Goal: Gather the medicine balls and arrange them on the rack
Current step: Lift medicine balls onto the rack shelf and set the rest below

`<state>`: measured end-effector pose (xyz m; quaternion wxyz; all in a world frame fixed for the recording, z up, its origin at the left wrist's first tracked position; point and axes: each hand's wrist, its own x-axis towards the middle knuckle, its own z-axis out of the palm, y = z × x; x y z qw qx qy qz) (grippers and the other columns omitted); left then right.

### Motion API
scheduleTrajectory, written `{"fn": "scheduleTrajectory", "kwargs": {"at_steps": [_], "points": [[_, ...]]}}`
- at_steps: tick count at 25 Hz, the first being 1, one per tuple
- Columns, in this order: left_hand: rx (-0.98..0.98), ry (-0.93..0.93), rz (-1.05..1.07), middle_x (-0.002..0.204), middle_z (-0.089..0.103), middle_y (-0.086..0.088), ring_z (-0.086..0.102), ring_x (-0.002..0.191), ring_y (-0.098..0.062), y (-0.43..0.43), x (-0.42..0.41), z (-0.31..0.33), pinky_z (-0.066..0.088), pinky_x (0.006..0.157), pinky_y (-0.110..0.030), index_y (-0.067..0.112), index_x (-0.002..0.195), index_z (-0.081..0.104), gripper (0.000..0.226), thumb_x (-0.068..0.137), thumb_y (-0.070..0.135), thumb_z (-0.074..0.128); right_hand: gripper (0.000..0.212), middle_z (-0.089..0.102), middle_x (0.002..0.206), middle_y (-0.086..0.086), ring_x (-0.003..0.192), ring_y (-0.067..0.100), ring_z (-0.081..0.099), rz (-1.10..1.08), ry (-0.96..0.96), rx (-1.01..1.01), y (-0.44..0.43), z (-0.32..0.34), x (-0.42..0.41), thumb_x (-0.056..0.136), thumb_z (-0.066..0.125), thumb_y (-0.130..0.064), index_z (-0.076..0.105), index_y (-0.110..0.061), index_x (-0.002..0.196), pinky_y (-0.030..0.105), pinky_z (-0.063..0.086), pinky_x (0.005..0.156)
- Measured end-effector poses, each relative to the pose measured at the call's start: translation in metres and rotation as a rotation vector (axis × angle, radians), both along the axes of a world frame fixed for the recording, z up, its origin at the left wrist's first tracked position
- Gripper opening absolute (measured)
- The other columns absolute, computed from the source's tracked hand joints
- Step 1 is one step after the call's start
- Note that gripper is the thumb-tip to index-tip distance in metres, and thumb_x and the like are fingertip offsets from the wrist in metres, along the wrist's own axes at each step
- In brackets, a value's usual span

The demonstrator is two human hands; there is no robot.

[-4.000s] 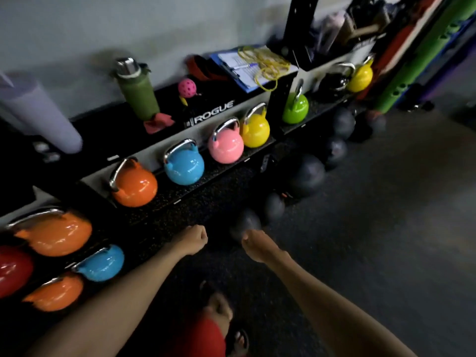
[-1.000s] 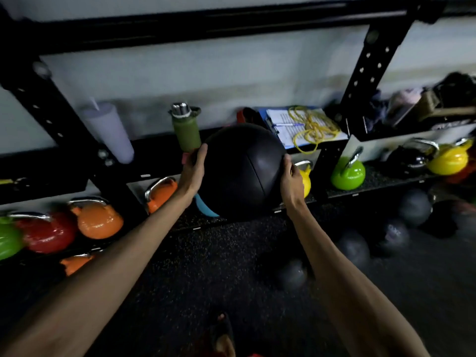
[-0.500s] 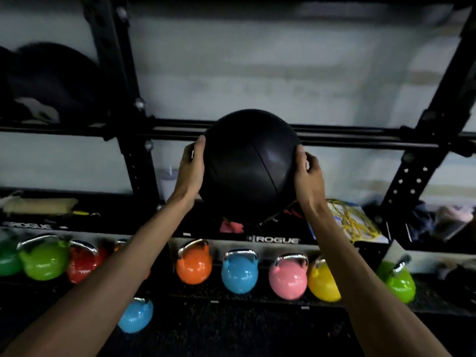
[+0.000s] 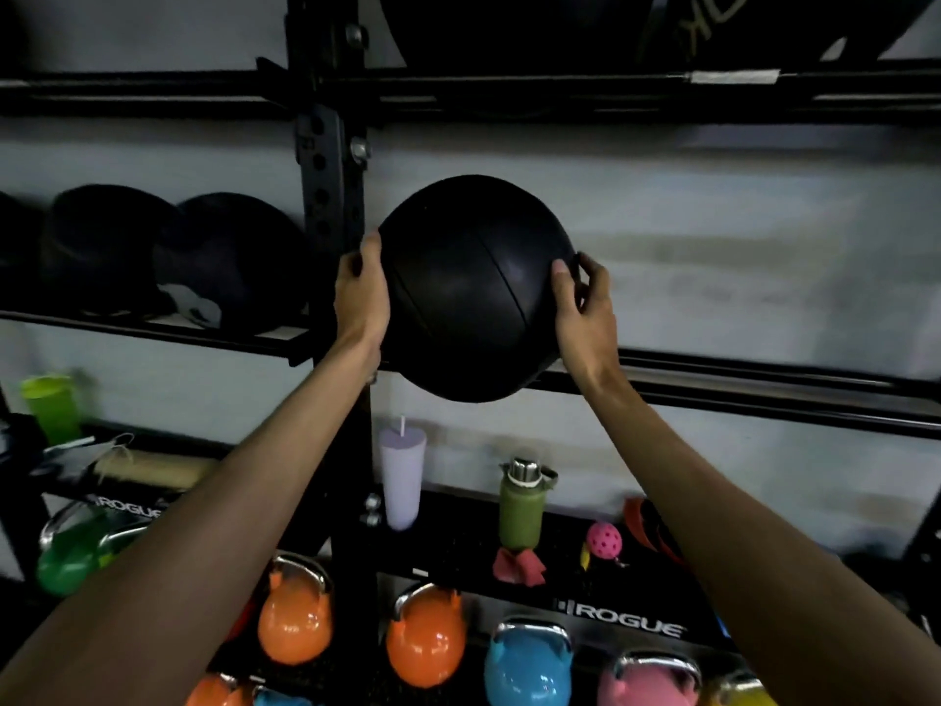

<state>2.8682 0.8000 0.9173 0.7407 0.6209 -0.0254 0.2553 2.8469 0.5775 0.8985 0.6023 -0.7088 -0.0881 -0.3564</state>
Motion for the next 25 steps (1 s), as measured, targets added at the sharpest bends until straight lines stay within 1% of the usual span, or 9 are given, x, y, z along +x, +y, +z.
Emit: {"fn": "scheduleTrajectory", "kwargs": {"at_steps": [3, 7, 9, 11, 12, 14, 17, 21, 25], "points": [[-0.017, 0.011, 0.03, 0.131, 0.061, 0.001, 0.057, 0.121, -0.021, 0.019, 0.033, 0.002, 0.042, 0.111, -0.042, 0.029, 0.134, 0.056, 0.062, 0.088, 0.07, 0.045, 0.057, 0.057, 0.125, -0.007, 0.124, 0.018, 0.057, 0.051, 0.01, 0.005, 0.02, 0.0, 0.04, 0.094, 0.05, -0.059, 0.042, -0.028, 0.141, 0.038, 0.045, 0.109], [-0.011, 0.016, 0.092, 0.129, 0.061, -0.001, 0.056, 0.121, -0.023, 0.042, 0.071, 0.006, 0.042, 0.11, -0.043, 0.025, 0.134, 0.054, 0.062, 0.09, 0.068, 0.045, 0.05, 0.057, 0.127, -0.007, 0.124, 0.016, 0.056, 0.111, 0.001, 0.036, 0.043, -0.006, 0.08, 0.098, 0.052, -0.05, 0.042, -0.027, 0.14, 0.041, 0.044, 0.111], [-0.002, 0.021, 0.122, 0.123, 0.061, 0.001, 0.057, 0.12, -0.023, 0.047, 0.083, 0.005, 0.043, 0.108, -0.039, 0.023, 0.132, 0.053, 0.059, 0.092, 0.066, 0.046, 0.05, 0.054, 0.135, -0.005, 0.128, 0.014, 0.053, 0.123, -0.016, 0.035, 0.051, -0.015, 0.093, 0.098, 0.053, -0.048, 0.04, -0.028, 0.142, 0.041, 0.042, 0.113], [0.034, -0.046, 0.158, 0.119, 0.059, 0.002, 0.056, 0.121, -0.022, 0.051, 0.097, 0.0, 0.042, 0.101, -0.032, 0.02, 0.133, 0.05, 0.054, 0.096, 0.059, 0.048, 0.054, 0.05, 0.143, 0.0, 0.132, 0.015, 0.05, 0.135, -0.041, 0.019, 0.062, -0.019, 0.109, 0.097, 0.056, -0.044, 0.038, -0.026, 0.144, 0.041, 0.04, 0.115], [0.075, -0.107, 0.177, 0.124, 0.057, 0.0, 0.054, 0.124, -0.022, 0.051, 0.103, -0.003, 0.041, 0.101, -0.03, 0.019, 0.135, 0.048, 0.051, 0.097, 0.054, 0.05, 0.054, 0.049, 0.145, 0.002, 0.133, 0.016, 0.049, 0.137, -0.05, 0.002, 0.067, -0.017, 0.117, 0.097, 0.057, -0.04, 0.039, -0.023, 0.145, 0.041, 0.039, 0.116], [0.228, -0.219, 0.205, 0.144, 0.046, -0.006, 0.04, 0.137, -0.022, 0.049, 0.111, -0.013, 0.034, 0.11, -0.031, 0.022, 0.144, 0.041, 0.054, 0.098, 0.048, 0.053, 0.054, 0.047, 0.146, 0.005, 0.135, 0.016, 0.047, 0.114, -0.042, -0.046, 0.076, -0.011, 0.132, 0.098, 0.058, -0.035, 0.04, -0.02, 0.147, 0.041, 0.036, 0.117], [0.452, -0.282, 0.231, 0.16, 0.025, -0.006, 0.017, 0.149, -0.021, 0.044, 0.123, -0.022, 0.02, 0.118, -0.035, 0.028, 0.153, 0.032, 0.065, 0.097, 0.054, 0.052, 0.056, 0.043, 0.15, 0.003, 0.138, 0.017, 0.043, 0.062, -0.011, -0.07, 0.079, -0.012, 0.153, 0.101, 0.051, -0.045, 0.038, -0.023, 0.15, 0.041, 0.033, 0.119], [0.621, -0.357, 0.202, 0.159, 0.027, -0.007, 0.019, 0.149, -0.022, 0.033, 0.146, -0.012, 0.021, 0.123, -0.043, 0.023, 0.152, 0.035, 0.063, 0.098, 0.049, 0.054, 0.065, 0.04, 0.155, 0.006, 0.142, 0.023, 0.04, 0.039, 0.105, -0.062, 0.059, -0.024, 0.177, 0.101, 0.041, -0.058, 0.031, -0.025, 0.155, 0.042, 0.031, 0.12], [0.658, -0.285, 0.122, 0.162, 0.022, -0.005, 0.018, 0.151, -0.023, 0.025, 0.17, -0.02, 0.018, 0.123, -0.05, 0.027, 0.155, 0.029, 0.06, 0.101, 0.044, 0.05, 0.065, 0.041, 0.154, 0.011, 0.142, 0.028, 0.04, 0.036, 0.203, -0.108, 0.043, -0.032, 0.191, 0.102, 0.041, -0.054, 0.029, -0.021, 0.156, 0.043, 0.031, 0.12]]}}
